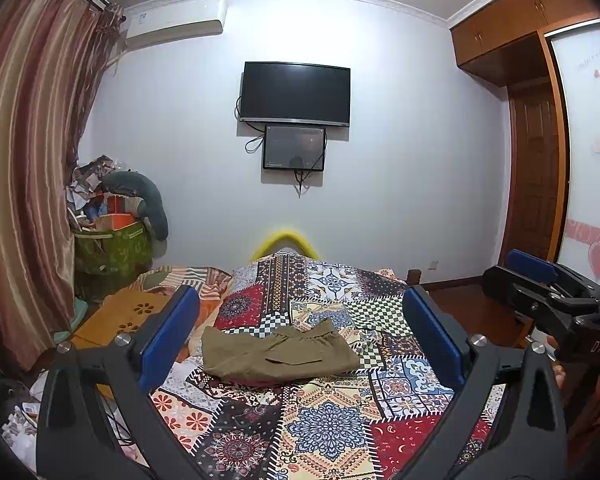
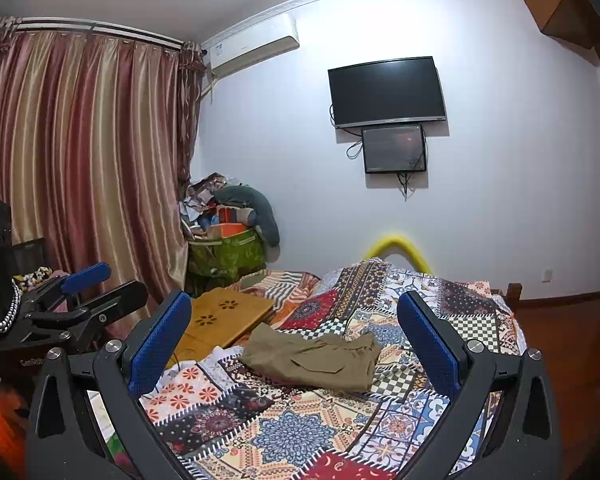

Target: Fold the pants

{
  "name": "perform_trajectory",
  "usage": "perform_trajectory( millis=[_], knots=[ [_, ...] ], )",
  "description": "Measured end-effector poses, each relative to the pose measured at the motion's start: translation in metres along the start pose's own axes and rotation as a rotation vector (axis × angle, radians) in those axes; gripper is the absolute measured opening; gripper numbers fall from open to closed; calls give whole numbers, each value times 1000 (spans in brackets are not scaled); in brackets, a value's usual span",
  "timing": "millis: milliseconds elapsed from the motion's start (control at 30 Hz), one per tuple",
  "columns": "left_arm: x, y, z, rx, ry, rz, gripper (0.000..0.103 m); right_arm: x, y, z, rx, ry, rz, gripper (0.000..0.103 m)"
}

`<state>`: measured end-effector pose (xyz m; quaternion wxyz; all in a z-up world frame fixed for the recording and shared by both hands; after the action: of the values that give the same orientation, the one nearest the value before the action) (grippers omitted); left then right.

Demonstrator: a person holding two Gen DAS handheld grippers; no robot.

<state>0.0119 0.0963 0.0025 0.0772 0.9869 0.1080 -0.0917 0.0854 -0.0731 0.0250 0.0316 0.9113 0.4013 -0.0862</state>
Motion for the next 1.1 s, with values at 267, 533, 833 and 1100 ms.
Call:
perform_trajectory(
  millis=[267, 533, 833, 1100],
  knots=[
    [0, 1, -1, 2, -1, 4, 102, 1, -1, -1, 5, -3, 2, 103],
    [1, 1, -2, -3, -4, 9, 102, 0, -1, 0, 4, -1, 5, 103],
    [4, 1, 0, -4, -11, 14, 102, -1, 2, -1, 15, 4, 5, 103],
    [4, 3, -1, 6, -16, 24, 102, -1, 2, -1, 14, 4, 5, 103]
  ],
)
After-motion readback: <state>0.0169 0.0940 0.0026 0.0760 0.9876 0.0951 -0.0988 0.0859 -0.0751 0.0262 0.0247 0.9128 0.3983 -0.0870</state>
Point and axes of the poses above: each gripper's, at about its wrist camera, not at the fingertips, and x roughly the way its jaws point, y to its right, z to its underside, the point moved 4 cm from there along x, roughly the way its jaws point, and after that the axes turned 5 degrees about -x, right-handed, at the moved point
